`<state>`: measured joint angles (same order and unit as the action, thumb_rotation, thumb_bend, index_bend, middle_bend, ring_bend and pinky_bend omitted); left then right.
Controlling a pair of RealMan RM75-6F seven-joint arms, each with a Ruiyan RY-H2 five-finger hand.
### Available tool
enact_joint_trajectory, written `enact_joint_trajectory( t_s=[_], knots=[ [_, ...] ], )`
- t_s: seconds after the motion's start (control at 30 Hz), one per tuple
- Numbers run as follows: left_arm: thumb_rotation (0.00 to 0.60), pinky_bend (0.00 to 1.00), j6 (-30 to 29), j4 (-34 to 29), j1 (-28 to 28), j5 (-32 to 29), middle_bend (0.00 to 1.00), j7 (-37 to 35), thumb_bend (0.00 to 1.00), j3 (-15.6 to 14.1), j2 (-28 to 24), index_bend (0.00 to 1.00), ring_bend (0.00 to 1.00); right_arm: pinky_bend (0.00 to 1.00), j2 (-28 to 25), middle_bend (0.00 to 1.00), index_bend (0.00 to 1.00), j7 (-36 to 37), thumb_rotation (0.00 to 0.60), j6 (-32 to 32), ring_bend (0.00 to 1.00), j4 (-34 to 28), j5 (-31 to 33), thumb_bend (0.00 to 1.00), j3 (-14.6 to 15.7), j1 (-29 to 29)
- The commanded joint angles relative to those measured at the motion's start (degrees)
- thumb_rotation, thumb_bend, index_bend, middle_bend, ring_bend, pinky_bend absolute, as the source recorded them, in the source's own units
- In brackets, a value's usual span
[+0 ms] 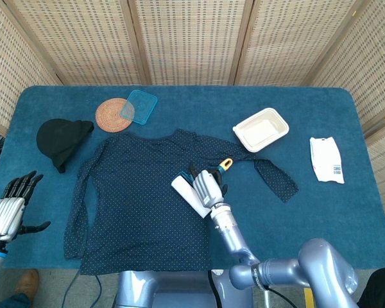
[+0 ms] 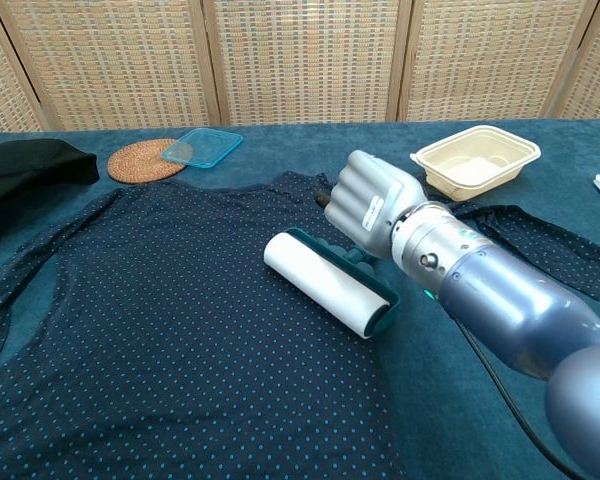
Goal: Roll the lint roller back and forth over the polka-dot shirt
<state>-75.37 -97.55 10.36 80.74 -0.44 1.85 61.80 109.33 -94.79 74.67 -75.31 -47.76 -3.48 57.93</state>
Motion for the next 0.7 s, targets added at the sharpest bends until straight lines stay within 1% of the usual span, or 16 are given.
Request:
enact_joint_trajectory(
  t_s=[0.03,0.13,0.2,0.23,0.27,0.3,0.33,0.37,0.4,0.43,0.47,0.5,0.57,0.63,0.7],
  knots=[
    [0.600,0.00,-0.69,-0.26,-0.30,0.82,0.00,-0.51,0.00,-0.20,-0.35,0.00,0.00,1.00,-3.52,0.99,0.00,1.57,0.600,2.48,1.00,-4.23,-1.96,0.00,0.02,-1.63],
    [0.600,0.00,-1.48,-0.57,-0.62,1.79,0.00,-0.94,0.00,-0.44,-0.68,0.00,0.00,1.00,-7.27,0.97,0.00,5.29,0.600,3.14,1.00,-7.40,-5.13,0.00,0.79,-2.81],
    [0.600,0.00,-2.01,-0.73,-0.86,2.48,0.00,-1.19,0.00,-0.67,-0.85,0.00,0.00,1.00,-10.24,0.91,0.00,9.80,0.600,2.80,0.99,-8.81,-8.42,0.00,1.61,-3.58],
    [0.600,0.00,-2.32,-0.81,-1.01,2.91,0.00,-1.35,0.00,-0.82,-0.94,0.00,0.00,0.97,-12.15,0.84,0.00,13.03,0.600,2.58,0.96,-9.29,-10.74,0.00,2.19,-4.07],
    [0.600,0.00,-2.51,-0.86,-1.10,3.21,0.00,-1.46,0.00,-0.92,-1.00,0.00,0.00,0.88,-13.44,0.76,0.00,15.32,0.600,2.47,0.90,-9.51,-12.25,0.00,2.55,-4.44],
    [0.600,0.00,-2.81,-0.95,-1.25,3.66,0.00,-1.64,0.00,-1.08,-1.09,0.00,0.00,0.72,-15.34,0.65,0.00,18.80,0.600,2.41,0.80,-9.67,-14.49,0.00,3.06,-5.02],
    [0.600,0.00,-3.13,-1.05,-1.39,4.11,0.00,-1.79,0.00,-1.24,-1.19,0.00,0.00,0.59,-17.18,0.56,0.00,22.30,0.600,2.52,0.71,-9.79,-16.43,0.00,3.46,-5.71],
    [0.600,0.00,-3.44,-1.14,-1.53,4.56,0.00,-1.92,0.00,-1.39,-1.27,0.00,0.00,0.40,-18.98,0.42,0.00,25.75,0.600,2.62,0.55,-10.01,-17.90,0.00,3.75,-6.49],
    [0.600,0.00,-3.76,-1.21,-1.69,5.02,0.00,-2.02,0.00,-1.57,-1.34,0.00,0.00,0.26,-20.75,0.29,0.00,28.92,0.600,2.83,0.39,-10.33,-18.90,0.00,3.90,-7.36],
    [0.600,0.00,-4.12,-1.29,-1.86,5.54,0.00,-2.12,0.00,-1.75,-1.42,0.00,0.00,0.19,-22.41,0.21,0.00,31.72,0.600,3.08,0.30,-10.79,-19.43,0.00,3.90,-8.29],
    [0.600,0.00,-4.37,-1.34,-1.97,5.89,0.00,-2.17,0.00,-1.87,-1.47,0.00,0.00,0.11,-23.54,0.11,0.00,33.56,0.600,3.15,0.18,-11.27,-19.60,0.00,3.89,-8.93],
    [0.600,0.00,-4.78,-1.44,-2.15,6.40,0.00,-2.18,0.00,-2.04,-1.53,0.00,0.00,0.05,-25.24,0.05,0.00,36.32,0.600,3.14,0.09,-12.19,-19.69,0.00,3.85,-9.88],
    [0.600,0.00,-5.80,-1.69,-2.59,7.62,0.00,-1.97,0.00,-2.45,-1.68,0.00,0.00,0.00,-28.81,0.00,0.00,41.93,0.600,3.52,0.01,-14.71,-19.07,0.00,3.70,-12.33],
    [0.600,0.00,-6.57,-1.83,-2.98,8.58,0.00,-1.81,0.00,-2.83,-1.75,0.00,0.00,0.00,-31.62,0.00,0.00,46.56,0.600,4.01,0.00,-17.27,-18.53,0.00,3.90,-14.69],
    [0.600,0.00,-7.31,-1.88,-3.41,9.42,0.00,-1.67,0.00,-3.21,-1.71,0.00,0.00,0.00,-34.24,0.00,0.00,52.67,0.600,4.91,0.00,-19.68,-18.80,0.00,4.49,-17.69]
  ],
)
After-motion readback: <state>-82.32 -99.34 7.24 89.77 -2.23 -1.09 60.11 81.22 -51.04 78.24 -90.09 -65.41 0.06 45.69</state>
